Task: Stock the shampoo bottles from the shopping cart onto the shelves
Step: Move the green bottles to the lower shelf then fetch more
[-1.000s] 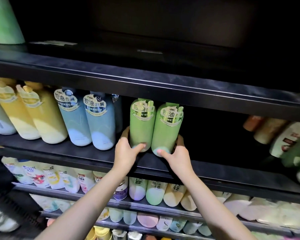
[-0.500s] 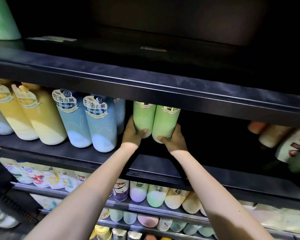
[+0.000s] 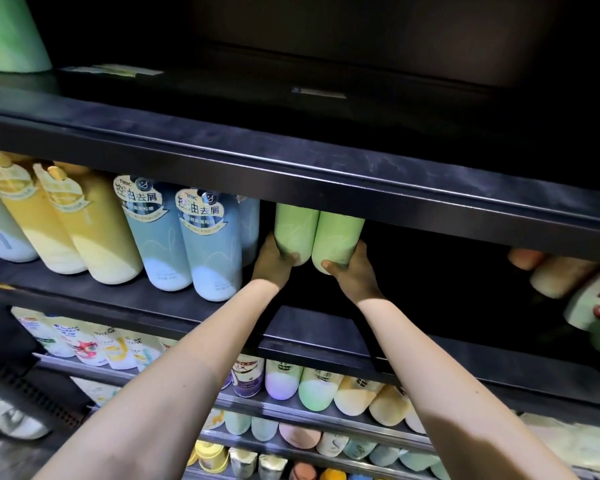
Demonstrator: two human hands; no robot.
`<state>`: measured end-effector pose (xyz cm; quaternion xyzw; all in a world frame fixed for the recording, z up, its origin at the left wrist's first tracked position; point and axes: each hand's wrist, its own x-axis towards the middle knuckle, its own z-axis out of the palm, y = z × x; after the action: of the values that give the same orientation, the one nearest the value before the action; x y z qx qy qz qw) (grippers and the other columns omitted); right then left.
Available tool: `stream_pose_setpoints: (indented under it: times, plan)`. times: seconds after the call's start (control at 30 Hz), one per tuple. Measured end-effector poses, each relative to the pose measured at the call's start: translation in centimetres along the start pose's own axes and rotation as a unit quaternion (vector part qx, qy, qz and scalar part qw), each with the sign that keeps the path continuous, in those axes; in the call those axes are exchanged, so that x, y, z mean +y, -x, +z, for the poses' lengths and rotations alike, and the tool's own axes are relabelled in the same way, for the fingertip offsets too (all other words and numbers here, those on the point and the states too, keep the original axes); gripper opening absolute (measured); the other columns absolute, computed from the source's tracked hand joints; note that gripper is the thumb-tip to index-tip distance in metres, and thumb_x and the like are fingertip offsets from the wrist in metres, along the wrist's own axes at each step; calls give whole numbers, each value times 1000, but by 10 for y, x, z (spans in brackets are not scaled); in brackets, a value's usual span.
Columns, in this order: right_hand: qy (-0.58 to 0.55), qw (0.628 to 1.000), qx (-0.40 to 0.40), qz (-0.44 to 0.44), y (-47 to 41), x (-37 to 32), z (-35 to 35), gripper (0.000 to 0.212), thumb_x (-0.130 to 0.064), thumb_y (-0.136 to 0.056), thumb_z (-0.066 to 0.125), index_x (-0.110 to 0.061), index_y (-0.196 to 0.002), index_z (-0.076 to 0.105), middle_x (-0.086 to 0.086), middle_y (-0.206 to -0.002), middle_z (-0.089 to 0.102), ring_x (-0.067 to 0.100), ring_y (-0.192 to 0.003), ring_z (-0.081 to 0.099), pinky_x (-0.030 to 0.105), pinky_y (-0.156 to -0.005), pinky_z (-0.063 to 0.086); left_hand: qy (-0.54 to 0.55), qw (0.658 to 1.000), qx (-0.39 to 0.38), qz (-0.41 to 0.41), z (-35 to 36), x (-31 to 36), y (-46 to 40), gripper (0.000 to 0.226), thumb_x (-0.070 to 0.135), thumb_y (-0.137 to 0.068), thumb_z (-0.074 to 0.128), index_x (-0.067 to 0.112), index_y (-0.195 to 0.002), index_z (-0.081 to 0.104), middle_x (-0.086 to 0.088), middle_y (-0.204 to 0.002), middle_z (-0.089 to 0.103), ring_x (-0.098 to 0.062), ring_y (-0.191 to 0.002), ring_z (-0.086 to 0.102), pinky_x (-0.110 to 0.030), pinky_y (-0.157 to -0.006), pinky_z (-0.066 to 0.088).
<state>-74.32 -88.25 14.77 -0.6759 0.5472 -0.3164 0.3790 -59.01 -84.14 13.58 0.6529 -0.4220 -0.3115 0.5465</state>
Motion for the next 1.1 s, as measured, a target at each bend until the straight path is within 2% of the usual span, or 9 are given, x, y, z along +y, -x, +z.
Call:
stream_pose_setpoints:
  times: [0.07, 0.17, 0.33, 0.43, 0.53, 0.8, 0.87, 1.0, 1.1]
  plan:
    - [42, 999, 9, 5, 10, -1, 1, 66, -19, -86, 67, -8, -140, 32, 14, -135, 52, 33, -120, 53, 32, -95, 41, -76, 997, 6, -22, -1, -3, 11, 50, 11, -83, 64, 2, -128, 46, -16, -125, 59, -28, -115, 56, -25, -94, 41]
    - [113, 993, 30, -15, 39, -4, 2, 67, -24, -89, 62, -8, -145, 30, 17, -142, 44, 36, -128, 45, 39, -104, 39, -174, 984, -38, -28, -6, -4, 40, 59, 25, -79, 65, 6, -131, 45, -17, -131, 54, -34, -119, 53, -37, -100, 43]
    - [295, 949, -5, -109, 109, -12, 10, 48, -36, -96, 49, -2, -130, 48, 19, -118, 60, 36, -113, 54, 42, -96, 40, -328, 937, -120, 30, -47, -4, 110, 62, 31, -91, 56, 4, -142, 34, -17, -147, 37, -29, -136, 34, -35, -111, 29]
    - [308, 932, -20, -189, 149, -22, 38, 53, -35, -96, 49, -9, -142, 38, 13, -141, 46, 31, -133, 39, 47, -113, 24, -400, 906, -115, 81, -98, -15, 162, 69, 35, -93, 52, 12, -150, 20, -7, -158, 17, -21, -145, 17, -32, -118, 17]
    - [325, 912, -64, -241, 189, -35, 83, 53, -34, -97, 49, -11, -143, 38, 11, -151, 36, 30, -142, 28, 49, -117, 15, -460, 880, -87, 79, -166, -34, 215, 67, 35, -95, 48, 14, -151, 17, -4, -158, 16, -19, -145, 15, -31, -119, 14]
    - [327, 843, -228, -361, 320, -81, 258, 49, -36, -85, 54, -9, -126, 57, 12, -128, 60, 32, -120, 57, 54, -103, 41, -476, 866, 13, -154, -365, -108, 389, 70, 34, -92, 49, 14, -151, 17, -4, -154, 28, -21, -138, 31, -28, -111, 29]
    - [322, 821, -283, -379, 358, -93, 305, 53, -42, -81, 44, -12, -122, 60, 9, -122, 64, 30, -113, 62, 52, -98, 46, -467, 859, 42, -207, -405, -122, 436, 69, 34, -91, 49, 14, -150, 20, -5, -152, 32, -23, -135, 36, -31, -108, 34]
    - [313, 755, -386, -428, 432, -116, 384, 70, -54, -82, 25, -15, -135, 49, 8, -139, 52, 27, -130, 48, 51, -109, 33, -445, 838, 94, -301, -474, -144, 514, 68, 38, -93, 49, 13, -150, 19, -4, -153, 29, -22, -137, 33, -29, -109, 33]
    - [314, 709, -452, -440, 474, -137, 427, 56, -46, -94, 38, -17, -143, 37, 3, -148, 40, 22, -138, 36, 45, -117, 21, -428, 825, 130, -345, -509, -157, 550, 69, 43, -94, 46, 12, -150, 19, -4, -154, 28, -22, -139, 31, -29, -111, 30]
